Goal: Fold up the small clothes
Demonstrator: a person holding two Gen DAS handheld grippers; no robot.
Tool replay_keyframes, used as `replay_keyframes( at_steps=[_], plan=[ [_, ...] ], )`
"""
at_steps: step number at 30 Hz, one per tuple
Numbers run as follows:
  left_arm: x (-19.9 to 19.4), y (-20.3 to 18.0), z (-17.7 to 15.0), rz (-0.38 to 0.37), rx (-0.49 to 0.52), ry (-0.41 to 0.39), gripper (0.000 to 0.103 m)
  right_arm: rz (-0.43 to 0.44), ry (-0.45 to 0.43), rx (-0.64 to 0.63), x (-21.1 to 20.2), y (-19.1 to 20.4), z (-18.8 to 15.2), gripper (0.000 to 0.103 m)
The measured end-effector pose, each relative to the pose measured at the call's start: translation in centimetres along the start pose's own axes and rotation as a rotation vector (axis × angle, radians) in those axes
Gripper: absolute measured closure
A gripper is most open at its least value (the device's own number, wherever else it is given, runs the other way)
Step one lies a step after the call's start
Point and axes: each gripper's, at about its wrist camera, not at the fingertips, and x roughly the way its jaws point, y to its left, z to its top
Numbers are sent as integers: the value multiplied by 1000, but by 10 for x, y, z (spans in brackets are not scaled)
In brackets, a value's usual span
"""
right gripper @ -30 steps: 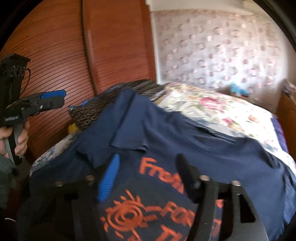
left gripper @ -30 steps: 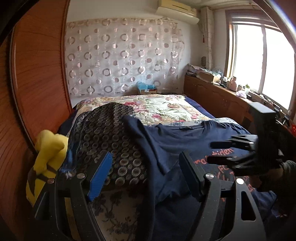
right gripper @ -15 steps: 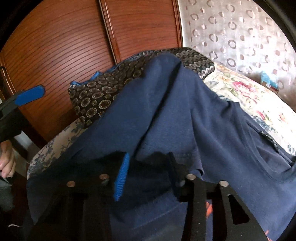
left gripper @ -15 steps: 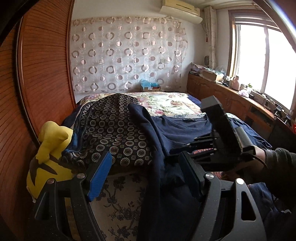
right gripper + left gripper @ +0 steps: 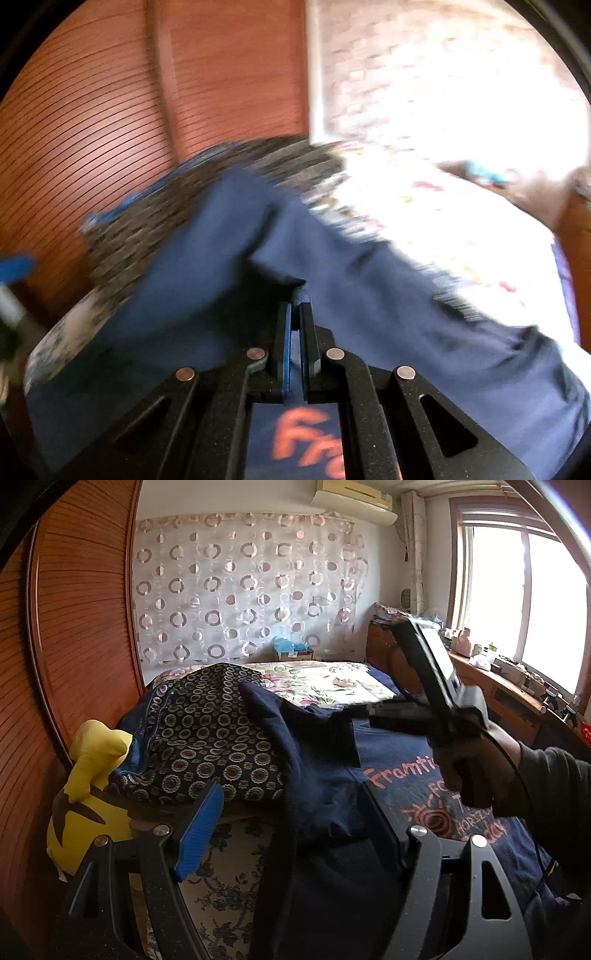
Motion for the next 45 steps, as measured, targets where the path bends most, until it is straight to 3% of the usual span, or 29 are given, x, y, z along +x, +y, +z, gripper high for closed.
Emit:
replay_keyframes(
  at_steps=[3, 5, 6, 14, 23, 30, 38, 45],
  plan=[
    [1, -4, 0, -7, -1, 1, 27, -132, -22, 48, 1, -17, 6, 95],
    [3, -6, 0, -14, -1, 3, 27, -139, -10, 65, 4, -23, 8, 60],
    [3, -8, 0, -17, 0, 3, 27, -127, -8, 75, 4, -24, 6, 56],
    [5, -24, 0, -39, 8, 3, 27, -104, -41, 103, -15, -28, -13, 53],
    [13, -44, -3, -56, 26, 13, 27, -94, -66, 115, -96, -43, -64, 52],
    [19, -56, -6, -73, 47, 33, 27, -164, -79, 152, -156, -52, -107, 52],
    [29, -69, -11, -96, 49, 59, 27, -319, -35, 222, -213, -68, -168, 52],
    [50, -81, -14, -113, 61, 119, 27, -406, 33, 355, -232, -96, -216, 53]
  ],
)
